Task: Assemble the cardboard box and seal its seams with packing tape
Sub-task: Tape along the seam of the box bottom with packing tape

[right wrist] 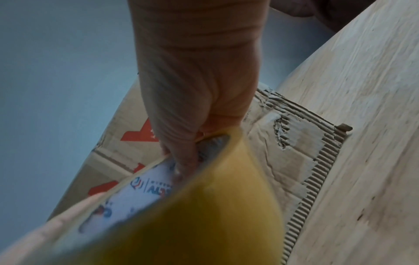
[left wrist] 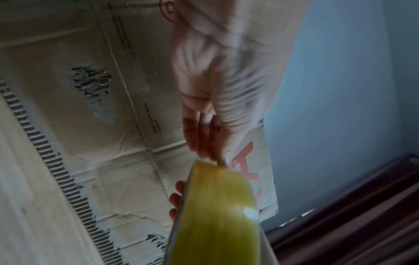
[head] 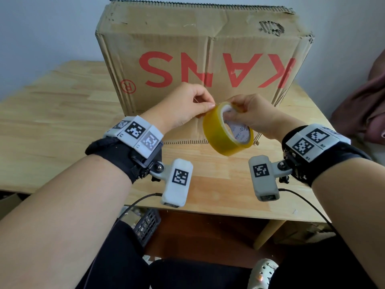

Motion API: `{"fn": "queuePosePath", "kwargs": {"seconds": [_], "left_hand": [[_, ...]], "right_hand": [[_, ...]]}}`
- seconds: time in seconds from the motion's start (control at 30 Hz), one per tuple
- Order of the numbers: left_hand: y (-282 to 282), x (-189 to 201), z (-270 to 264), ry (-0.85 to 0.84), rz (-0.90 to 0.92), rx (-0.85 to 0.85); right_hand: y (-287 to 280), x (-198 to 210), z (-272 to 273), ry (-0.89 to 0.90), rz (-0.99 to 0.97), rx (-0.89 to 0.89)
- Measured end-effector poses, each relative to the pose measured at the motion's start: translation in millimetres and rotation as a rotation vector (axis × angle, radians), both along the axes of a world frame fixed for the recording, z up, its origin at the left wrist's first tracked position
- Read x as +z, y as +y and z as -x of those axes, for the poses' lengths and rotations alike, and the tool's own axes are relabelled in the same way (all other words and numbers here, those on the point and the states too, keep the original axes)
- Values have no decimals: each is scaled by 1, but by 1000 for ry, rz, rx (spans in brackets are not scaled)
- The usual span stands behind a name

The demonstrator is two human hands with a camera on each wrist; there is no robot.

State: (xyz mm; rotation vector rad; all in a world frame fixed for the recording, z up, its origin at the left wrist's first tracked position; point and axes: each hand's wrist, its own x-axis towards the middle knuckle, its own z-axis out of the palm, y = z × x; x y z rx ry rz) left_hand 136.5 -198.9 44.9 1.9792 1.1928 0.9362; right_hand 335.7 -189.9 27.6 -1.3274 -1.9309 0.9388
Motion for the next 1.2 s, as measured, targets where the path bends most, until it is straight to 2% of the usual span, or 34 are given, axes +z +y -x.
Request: {"fn": "queuePosePath", "kwargs": {"seconds": [0.1, 0.17, 0.3, 0.37, 0.43, 0.47, 0.6, 0.7, 0.8, 0.93, 1.03, 1.2], "left_hand": [[4, -4, -3, 71, -186, 130], [5, -6, -4, 52, -297, 197], [2, 2, -6, 63, -442, 211], [-2, 13, -7, 132, -517, 178], [-6, 25, -8, 194, -596, 168], [-8, 29, -8, 214, -622, 172], [-12, 45, -8, 229, -644, 173], [-12, 61, -6, 201, -606, 172], [-16, 78, -2, 238, -572, 193], [-29, 108, 0, 199, -590, 259], [-34, 130, 2, 171, -646, 283], [-35, 155, 15, 126, -644, 301]], "right_hand": [[2, -6, 5, -55, 13, -15], [3, -10, 10, -133, 15, -6], [4, -8, 16, -147, 20, 2], [3, 1, 17, 9, 22, 8], [-4, 14, 18, 308, 29, -32], [-8, 19, 19, 384, -10, -48], [-23, 37, 27, 288, -159, 26], [-31, 50, 32, 304, -102, 87], [-37, 67, 35, 286, -49, 52], [-41, 102, 37, 126, -29, -25], [-43, 124, 39, 39, 67, -21], [-38, 157, 45, 74, 92, 14]]}}
